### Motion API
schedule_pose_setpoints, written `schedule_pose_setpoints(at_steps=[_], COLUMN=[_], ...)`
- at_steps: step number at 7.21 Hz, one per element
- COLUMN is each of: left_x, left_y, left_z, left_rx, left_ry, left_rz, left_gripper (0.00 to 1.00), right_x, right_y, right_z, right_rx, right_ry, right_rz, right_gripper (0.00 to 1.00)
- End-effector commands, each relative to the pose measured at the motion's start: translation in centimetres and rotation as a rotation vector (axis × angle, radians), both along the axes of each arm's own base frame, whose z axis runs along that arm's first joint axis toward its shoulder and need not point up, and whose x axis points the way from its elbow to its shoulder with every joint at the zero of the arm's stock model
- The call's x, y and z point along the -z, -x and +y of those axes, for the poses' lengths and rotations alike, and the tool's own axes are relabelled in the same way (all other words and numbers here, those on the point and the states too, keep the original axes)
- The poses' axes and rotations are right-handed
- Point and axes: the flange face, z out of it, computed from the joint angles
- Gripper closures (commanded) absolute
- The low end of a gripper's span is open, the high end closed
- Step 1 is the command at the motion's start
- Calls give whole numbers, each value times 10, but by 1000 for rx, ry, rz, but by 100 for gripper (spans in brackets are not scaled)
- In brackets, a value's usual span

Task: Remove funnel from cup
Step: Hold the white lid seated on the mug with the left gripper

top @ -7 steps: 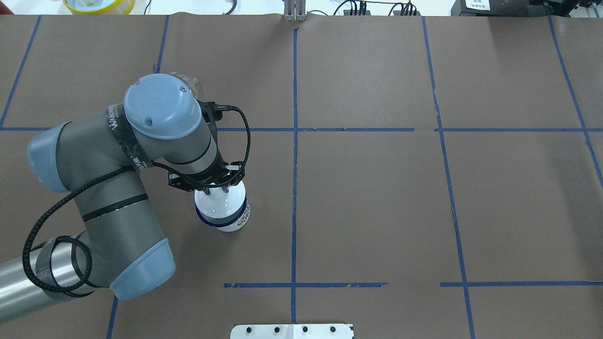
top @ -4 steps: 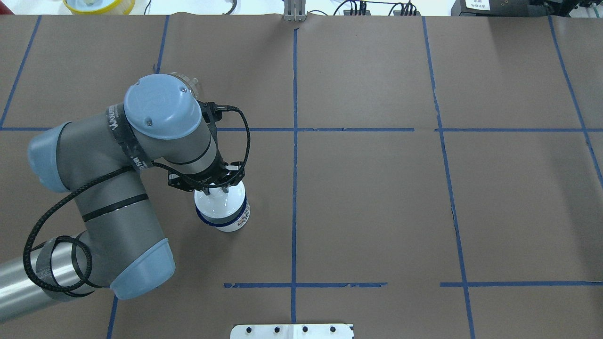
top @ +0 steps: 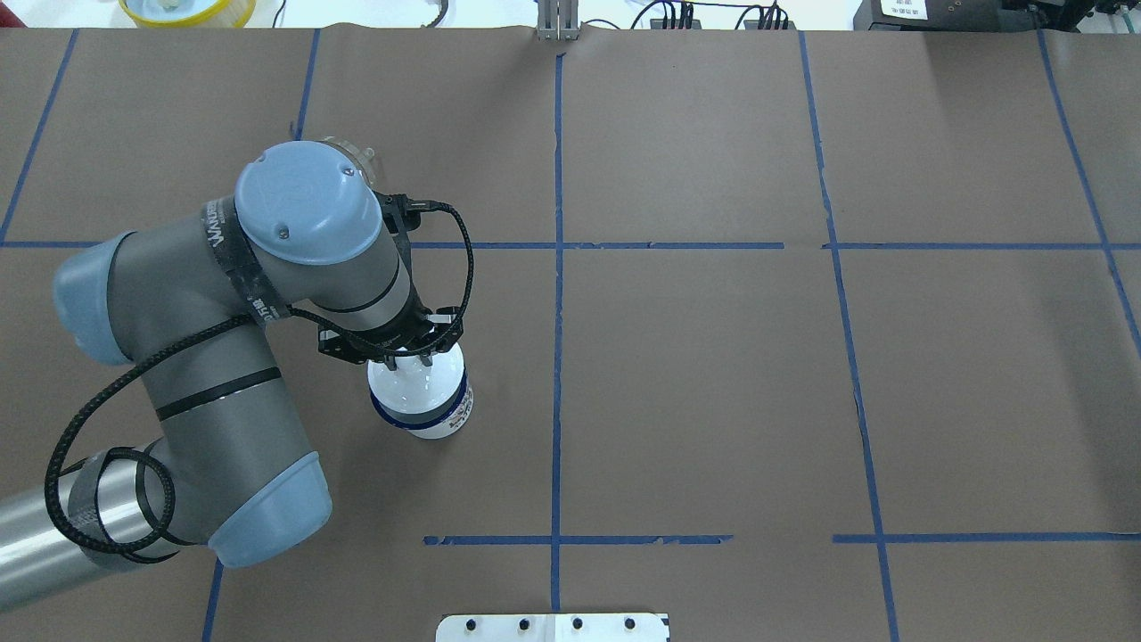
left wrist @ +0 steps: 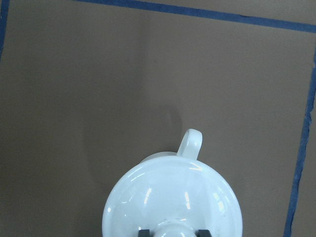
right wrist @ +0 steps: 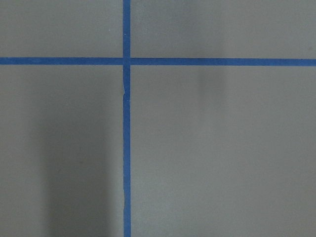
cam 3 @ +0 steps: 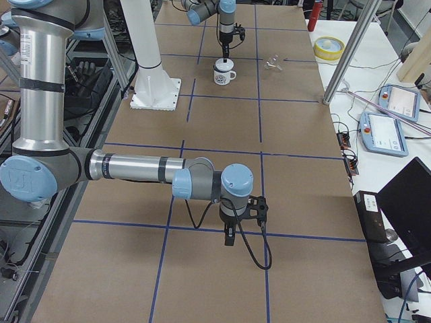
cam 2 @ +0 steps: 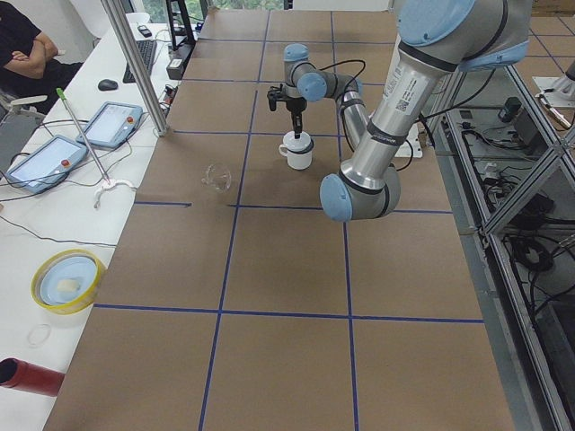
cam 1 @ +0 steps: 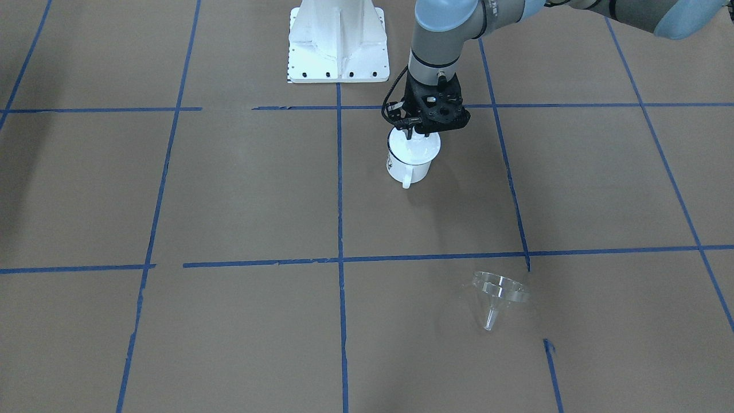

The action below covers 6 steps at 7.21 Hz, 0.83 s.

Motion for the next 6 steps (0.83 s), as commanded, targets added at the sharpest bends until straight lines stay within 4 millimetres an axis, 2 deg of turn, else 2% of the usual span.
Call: schedule_pose_setpoints(at_steps=[1,2,3,4,5,6], left_x=[-2,-5,-5,-6,-5,-4], left_y=[-1,0,0,1,0,2], left_z=[0,0,0,-1,0,1], left_rx=[-1,-3,-2,0,-2,-2], left_ry=[0,1,1,1,0,-1], left_rz=[-4,-5,-7,-7,-6,-4], left_gripper=[100,98,54,24,20,20], right_x=[0,0,0,0,0,0], right_y=[0,0,0,0,0,0], right_z=[0,0,0,0,0,0], right_rx=[0,0,0,0,0,0], right_ry=[0,0,0,0,0,0], right_rz=[0,0,0,0,0,0], right_gripper=[0,0,0,0,0,0])
